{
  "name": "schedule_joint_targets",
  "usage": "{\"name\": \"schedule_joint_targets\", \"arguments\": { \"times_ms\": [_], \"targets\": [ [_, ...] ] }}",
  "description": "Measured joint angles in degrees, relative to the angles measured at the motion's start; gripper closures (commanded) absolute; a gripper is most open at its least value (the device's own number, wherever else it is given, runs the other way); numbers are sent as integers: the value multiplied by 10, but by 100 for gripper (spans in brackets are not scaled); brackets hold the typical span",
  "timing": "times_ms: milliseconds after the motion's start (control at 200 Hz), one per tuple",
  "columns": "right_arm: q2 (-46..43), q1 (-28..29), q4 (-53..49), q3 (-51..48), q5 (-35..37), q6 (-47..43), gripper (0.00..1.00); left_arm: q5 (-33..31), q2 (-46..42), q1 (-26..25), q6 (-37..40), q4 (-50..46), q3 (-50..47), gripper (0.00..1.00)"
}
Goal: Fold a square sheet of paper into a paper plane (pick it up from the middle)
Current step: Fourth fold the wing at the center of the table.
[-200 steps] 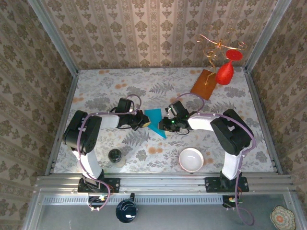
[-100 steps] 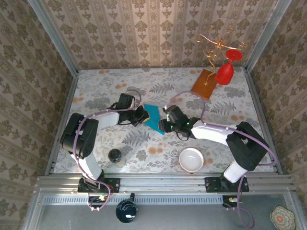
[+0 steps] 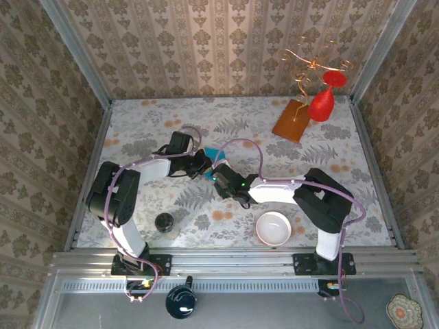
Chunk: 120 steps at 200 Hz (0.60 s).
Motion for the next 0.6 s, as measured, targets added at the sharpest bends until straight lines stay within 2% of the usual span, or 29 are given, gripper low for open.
{"name": "schedule_joint_targets", "arguments": {
  "times_ms": [600],
  "targets": [
    [23, 0, 0, 7, 34, -13, 69, -1, 0, -13, -4, -7, 0, 95]
  ]
}}
